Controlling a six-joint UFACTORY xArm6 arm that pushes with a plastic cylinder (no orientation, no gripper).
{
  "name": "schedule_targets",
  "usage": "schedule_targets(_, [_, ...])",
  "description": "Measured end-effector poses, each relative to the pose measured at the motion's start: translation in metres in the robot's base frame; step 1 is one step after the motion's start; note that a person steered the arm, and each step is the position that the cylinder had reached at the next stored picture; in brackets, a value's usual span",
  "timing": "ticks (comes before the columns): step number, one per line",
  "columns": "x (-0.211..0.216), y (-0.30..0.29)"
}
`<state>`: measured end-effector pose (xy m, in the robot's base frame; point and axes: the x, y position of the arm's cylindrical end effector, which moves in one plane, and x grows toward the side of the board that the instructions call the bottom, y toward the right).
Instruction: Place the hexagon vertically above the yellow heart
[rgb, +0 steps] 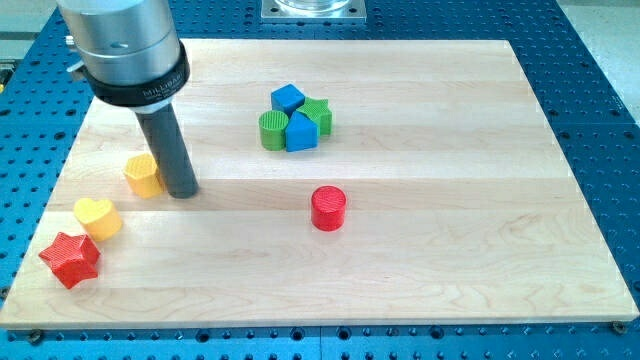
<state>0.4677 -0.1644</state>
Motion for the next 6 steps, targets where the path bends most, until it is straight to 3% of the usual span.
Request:
schedule_targets(1, [0.0, -0.027])
schedule_targets(2, [0.002, -0.012])
schedule_targets(5, [0.008, 0.274])
schedule_targets(6, [0.063, 0.263])
